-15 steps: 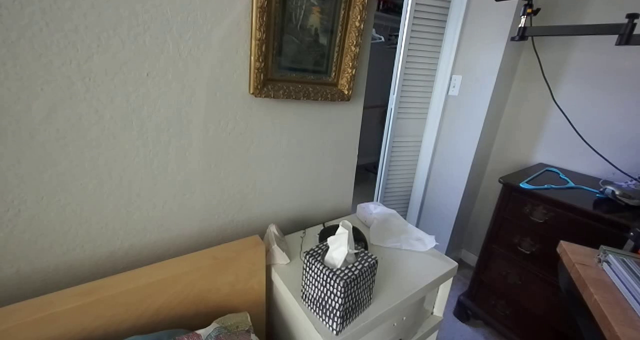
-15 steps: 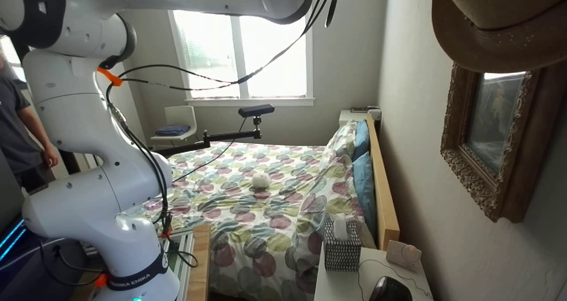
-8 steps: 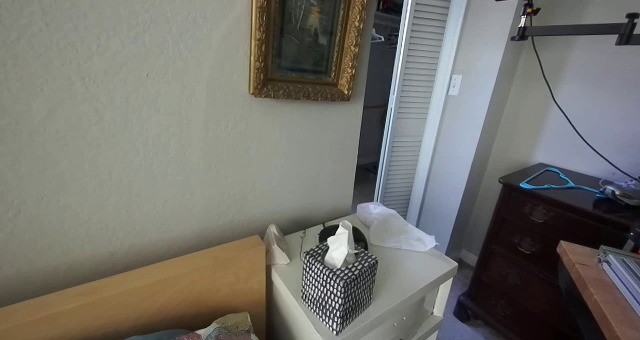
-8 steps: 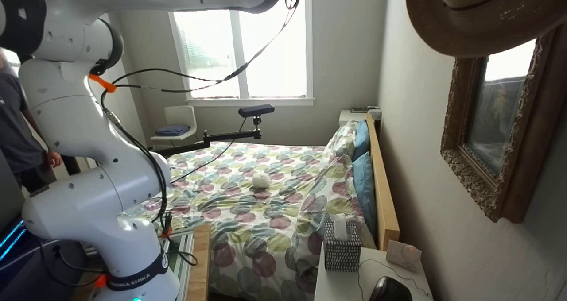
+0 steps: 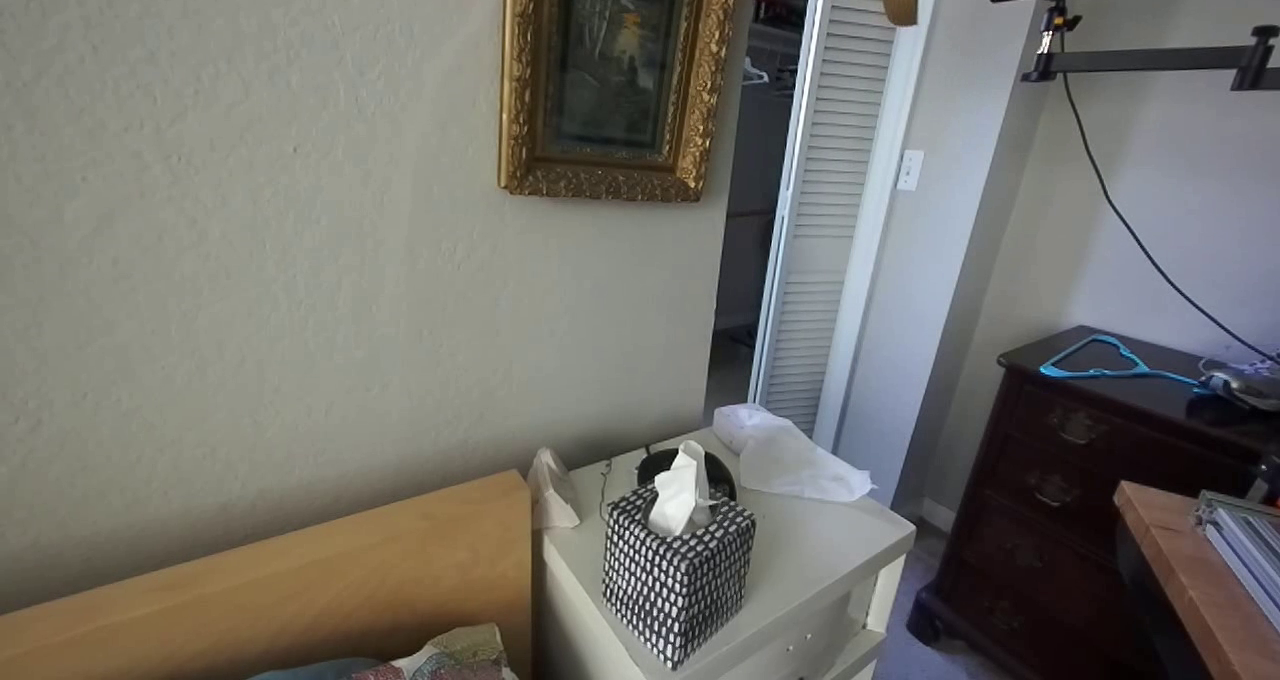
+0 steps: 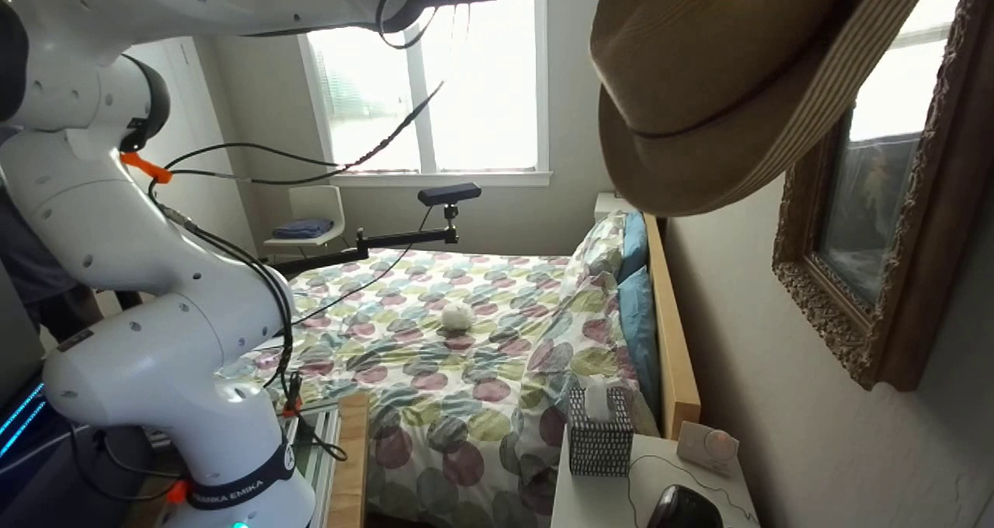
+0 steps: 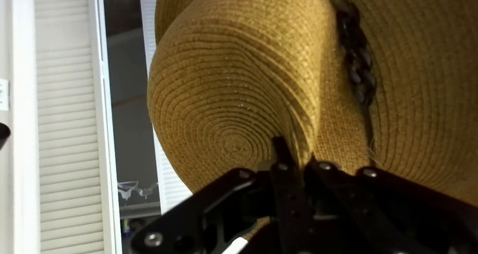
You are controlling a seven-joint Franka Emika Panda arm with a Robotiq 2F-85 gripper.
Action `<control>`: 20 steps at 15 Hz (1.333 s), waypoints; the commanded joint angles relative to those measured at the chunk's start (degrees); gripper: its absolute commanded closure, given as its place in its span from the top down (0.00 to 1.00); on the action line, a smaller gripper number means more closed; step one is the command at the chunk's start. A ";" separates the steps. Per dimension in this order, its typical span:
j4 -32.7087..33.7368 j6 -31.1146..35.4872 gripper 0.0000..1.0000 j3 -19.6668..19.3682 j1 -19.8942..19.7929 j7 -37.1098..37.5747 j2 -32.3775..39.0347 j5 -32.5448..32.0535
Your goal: Put the hat on the white table
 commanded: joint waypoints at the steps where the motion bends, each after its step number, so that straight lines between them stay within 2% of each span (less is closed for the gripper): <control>1: -4.06 -6.80 0.02 -3.29 6.95 -1.90 -2.99 -1.70; 5: -7.09 -11.85 0.02 -5.53 13.92 -1.61 -1.06 -1.63; 9: -10.89 -12.82 0.02 -7.69 18.76 -1.52 2.71 -0.78; 13: -13.11 -11.56 0.02 -9.37 21.18 -1.11 8.56 -1.10; 20: -11.89 -9.20 0.02 -11.18 23.09 1.57 25.19 -2.43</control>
